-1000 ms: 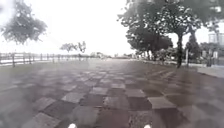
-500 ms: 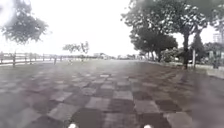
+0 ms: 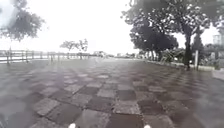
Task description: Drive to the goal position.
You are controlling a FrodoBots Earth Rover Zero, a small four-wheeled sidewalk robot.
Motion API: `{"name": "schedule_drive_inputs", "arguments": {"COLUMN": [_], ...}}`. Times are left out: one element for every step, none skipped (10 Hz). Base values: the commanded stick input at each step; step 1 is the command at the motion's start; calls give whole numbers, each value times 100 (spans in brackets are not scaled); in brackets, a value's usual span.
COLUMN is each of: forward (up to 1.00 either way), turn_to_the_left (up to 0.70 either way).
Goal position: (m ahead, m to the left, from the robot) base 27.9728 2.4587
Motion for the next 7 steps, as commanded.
{"name": "schedule_drive_inputs", "arguments": {"forward": [85, 85, 85, 85, 85, 85, 85], "turn_to_the_left": [1, 1, 1, 1, 1, 1, 1]}}
